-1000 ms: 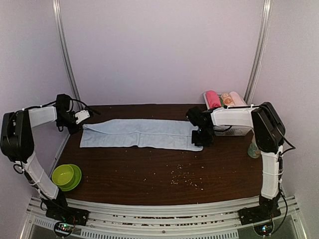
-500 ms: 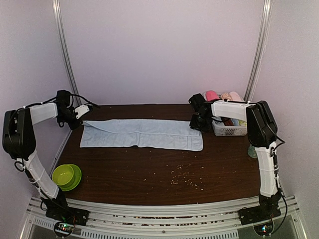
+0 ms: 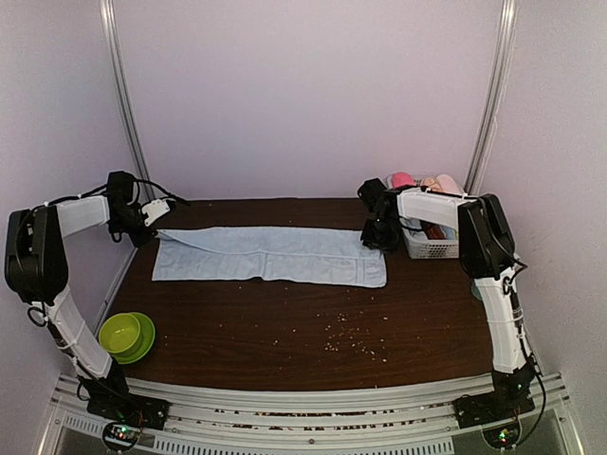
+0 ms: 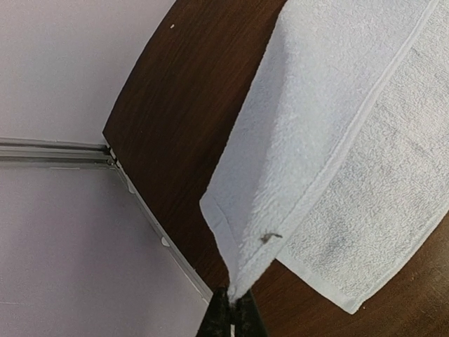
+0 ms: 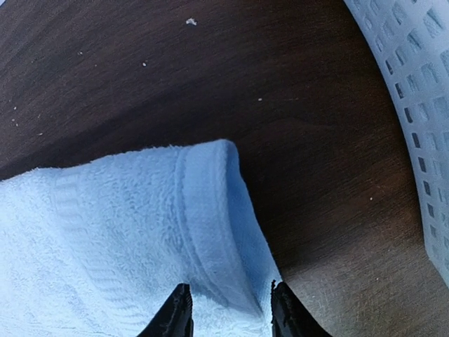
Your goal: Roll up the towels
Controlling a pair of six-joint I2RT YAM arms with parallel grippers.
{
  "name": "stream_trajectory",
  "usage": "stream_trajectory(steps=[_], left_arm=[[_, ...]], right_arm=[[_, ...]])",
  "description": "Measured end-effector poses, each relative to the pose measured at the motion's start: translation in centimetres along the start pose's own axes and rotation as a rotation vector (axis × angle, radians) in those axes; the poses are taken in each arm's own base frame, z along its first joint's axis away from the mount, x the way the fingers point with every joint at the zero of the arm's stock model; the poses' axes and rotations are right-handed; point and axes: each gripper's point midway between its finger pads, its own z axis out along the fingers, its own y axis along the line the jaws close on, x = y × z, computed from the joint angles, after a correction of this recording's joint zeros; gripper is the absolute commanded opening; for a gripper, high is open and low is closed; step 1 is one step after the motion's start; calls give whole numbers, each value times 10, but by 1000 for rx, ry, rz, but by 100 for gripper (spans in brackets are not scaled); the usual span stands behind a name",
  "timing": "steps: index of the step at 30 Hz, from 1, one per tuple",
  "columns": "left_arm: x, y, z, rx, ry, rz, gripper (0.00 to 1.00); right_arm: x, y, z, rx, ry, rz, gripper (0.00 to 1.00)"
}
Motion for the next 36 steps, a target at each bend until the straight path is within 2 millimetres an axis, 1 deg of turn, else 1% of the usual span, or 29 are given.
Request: stream_trajectory(steps=[5,10,14,19,20,29,31,36], left_arm=[[0,0,0,-1,0,0,0],[0,0,0,-2,0,0,0],[0,0,0,-2,1,0,0],[1,1,0,-4,3,0,0],[1,1,0,-4,3,0,0],[3,2,0,-12,20,-1,0],[4,3,-1,-15,26,0,0],[3,9,-3,-30,29,3,0]], right_arm=[[4,1,0,-3,24,-3,24],[14,-1,8,-14,51,-3,21],[17,2,6,-44,57,3,17],[20,0,4,-77,49,19,2],[20,-1,4,-81,49,20,1],[13,0,-2,-94,35,3,0],[8,0,-7,-90,29,-16,1],[-11,5,-24,-99,2,-64,1]])
